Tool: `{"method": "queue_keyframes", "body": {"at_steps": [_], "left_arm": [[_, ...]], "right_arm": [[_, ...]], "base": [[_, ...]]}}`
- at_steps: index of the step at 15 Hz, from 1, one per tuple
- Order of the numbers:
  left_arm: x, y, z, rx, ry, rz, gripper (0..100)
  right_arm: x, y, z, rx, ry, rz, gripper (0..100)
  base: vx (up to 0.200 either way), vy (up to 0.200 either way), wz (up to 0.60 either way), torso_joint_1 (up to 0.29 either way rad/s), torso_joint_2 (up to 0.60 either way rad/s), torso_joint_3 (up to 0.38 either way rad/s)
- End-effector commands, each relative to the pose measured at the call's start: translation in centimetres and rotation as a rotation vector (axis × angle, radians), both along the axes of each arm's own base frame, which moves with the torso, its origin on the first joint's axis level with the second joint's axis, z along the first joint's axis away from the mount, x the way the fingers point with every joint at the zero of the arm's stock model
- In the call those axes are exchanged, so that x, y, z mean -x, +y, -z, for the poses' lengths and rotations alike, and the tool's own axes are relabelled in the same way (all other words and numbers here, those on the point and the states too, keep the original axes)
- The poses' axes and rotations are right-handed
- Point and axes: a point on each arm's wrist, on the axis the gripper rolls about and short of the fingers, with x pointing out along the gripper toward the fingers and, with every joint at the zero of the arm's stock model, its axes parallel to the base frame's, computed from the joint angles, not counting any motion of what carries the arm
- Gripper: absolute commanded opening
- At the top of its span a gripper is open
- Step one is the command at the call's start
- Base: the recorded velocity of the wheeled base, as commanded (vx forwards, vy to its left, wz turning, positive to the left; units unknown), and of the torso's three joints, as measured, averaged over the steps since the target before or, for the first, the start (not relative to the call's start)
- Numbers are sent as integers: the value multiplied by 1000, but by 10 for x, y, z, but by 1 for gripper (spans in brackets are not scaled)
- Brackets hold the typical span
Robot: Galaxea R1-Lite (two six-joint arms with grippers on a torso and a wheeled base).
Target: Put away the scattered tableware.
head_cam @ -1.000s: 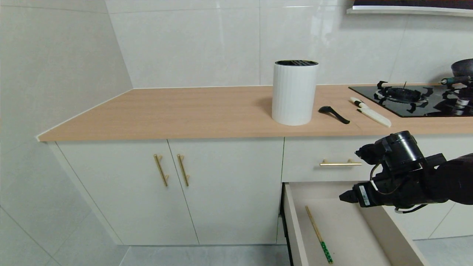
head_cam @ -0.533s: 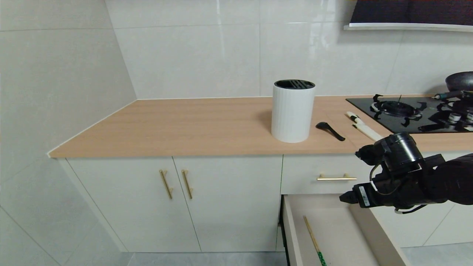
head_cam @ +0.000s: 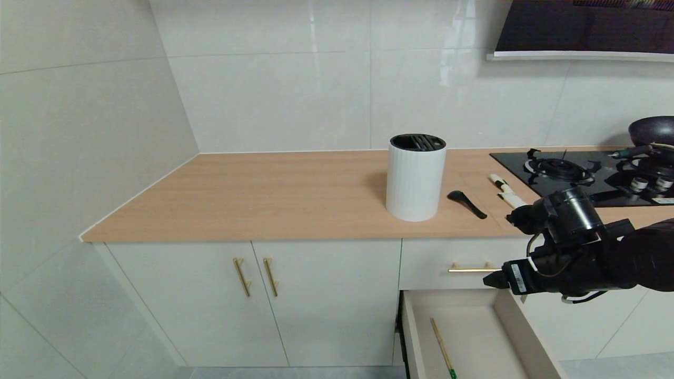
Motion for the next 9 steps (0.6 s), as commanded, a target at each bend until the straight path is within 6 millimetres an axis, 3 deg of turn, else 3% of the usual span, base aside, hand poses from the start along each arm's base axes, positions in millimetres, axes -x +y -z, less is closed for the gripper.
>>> {"method": "queue_keyframes", "body": {"at_steps": [1, 7, 9], "left_arm": [[0, 0, 0, 0, 1, 0, 100], [0, 0, 0, 0, 1, 0, 100], [0, 0, 0, 0, 1, 0, 100]], "right_arm": [[-2, -1, -8, -11, -49, 12, 100], [-6, -12, -33, 15, -348, 149, 100], [-24, -35, -42, 31, -373, 92, 100]], "base": [[0, 0, 0, 27, -51, -17], [0, 0, 0, 0, 0, 0], [0, 0, 0, 0, 0, 0]]}}
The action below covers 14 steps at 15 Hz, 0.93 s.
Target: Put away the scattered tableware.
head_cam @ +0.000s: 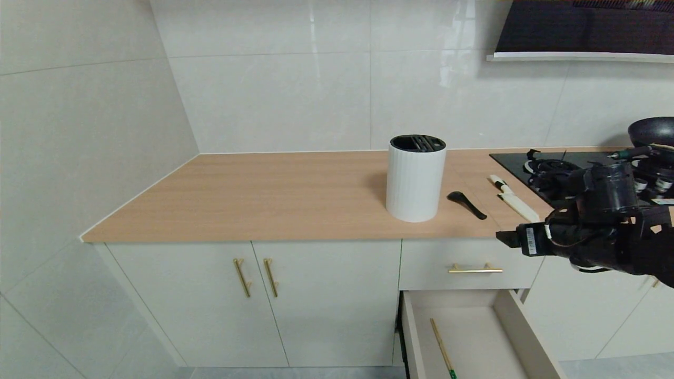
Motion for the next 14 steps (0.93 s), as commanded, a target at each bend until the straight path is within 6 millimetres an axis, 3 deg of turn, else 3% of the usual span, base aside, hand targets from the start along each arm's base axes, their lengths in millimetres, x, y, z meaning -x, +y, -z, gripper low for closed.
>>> {"method": "queue_keyframes", "body": {"at_steps": [1, 2, 6, 10, 14], "left_arm": [[0, 0, 0, 0, 1, 0, 100], [0, 0, 0, 0, 1, 0, 100], [0, 0, 0, 0, 1, 0, 100], [0, 0, 0, 0, 1, 0, 100], [0, 0, 0, 0, 1, 0, 100]], "right_arm": [[-24, -18, -13, -24, -55, -23, 100], [-47, -24, -18, -25, -51, -33, 100], [-87, -42, -14, -35, -18, -139, 100], [-141, -40, 18, -3, 6, -173, 100], [-170, -29, 53, -2, 46, -193, 100]], "base": [[0, 0, 0, 0, 0, 0], [0, 0, 0, 0, 0, 0], [0, 0, 0, 0, 0, 0], [0, 0, 0, 0, 0, 0], [0, 0, 0, 0, 0, 0]]}}
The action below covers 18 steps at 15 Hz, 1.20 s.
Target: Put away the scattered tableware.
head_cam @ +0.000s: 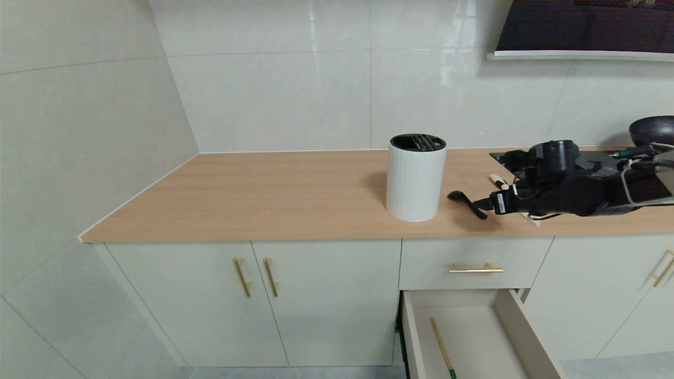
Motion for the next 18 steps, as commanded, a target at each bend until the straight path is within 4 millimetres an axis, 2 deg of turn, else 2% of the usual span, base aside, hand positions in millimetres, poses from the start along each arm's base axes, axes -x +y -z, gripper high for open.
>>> {"method": "queue_keyframes", "body": {"at_steps": [1, 6, 12, 18], "left_arm": [[0, 0, 0, 0, 0, 0, 100], [0, 0, 0, 0, 0, 0, 100], [0, 0, 0, 0, 0, 0, 100], [0, 0, 0, 0, 0, 0, 100]], "right_arm": [[-21, 6, 36, 3, 49, -9, 100], [-43, 13, 52, -3, 31, -30, 100], [-63, 12, 66, -19, 8, -60, 100], [-74, -5, 75, -22, 33, -30, 100]], "base": [[0, 0, 0, 0, 0, 0], [0, 0, 0, 0, 0, 0], [0, 0, 0, 0, 0, 0], [0, 0, 0, 0, 0, 0]]}}
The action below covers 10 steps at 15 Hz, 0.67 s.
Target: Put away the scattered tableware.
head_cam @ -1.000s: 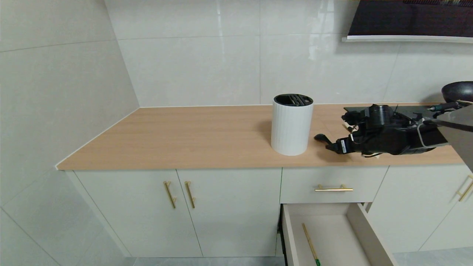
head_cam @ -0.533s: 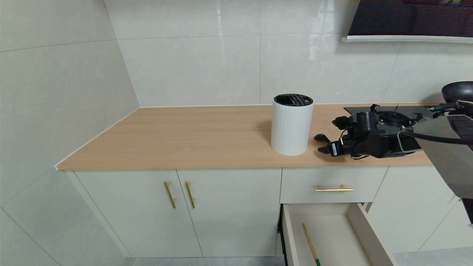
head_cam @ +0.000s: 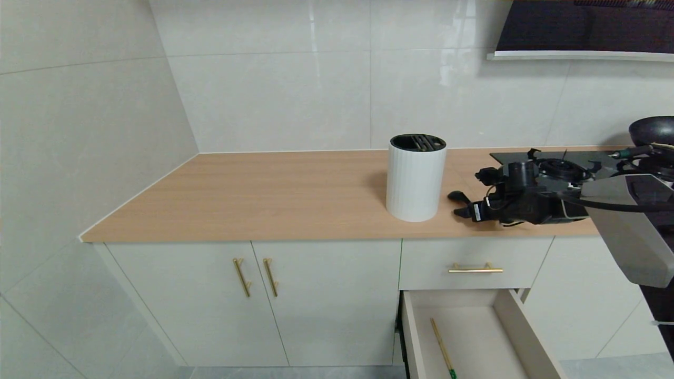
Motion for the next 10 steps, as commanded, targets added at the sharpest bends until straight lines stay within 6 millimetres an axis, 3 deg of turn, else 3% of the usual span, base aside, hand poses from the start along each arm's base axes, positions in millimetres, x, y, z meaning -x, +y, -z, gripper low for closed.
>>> {"method": "queue_keyframes", "body": {"at_steps": [1, 2, 10], "left_arm": [[0, 0, 0, 0, 0, -1, 100], [0, 0, 0, 0, 0, -1, 100], [0, 0, 0, 0, 0, -1, 100]], "right_arm": [[-2, -3, 10, 1, 20, 6, 100], [-2, -3, 11, 1, 21, 6, 0], [-1, -1, 12, 0, 26, 4, 0]], "base": [[0, 0, 0, 0, 0, 0], [0, 0, 0, 0, 0, 0], [0, 0, 0, 0, 0, 0]]}}
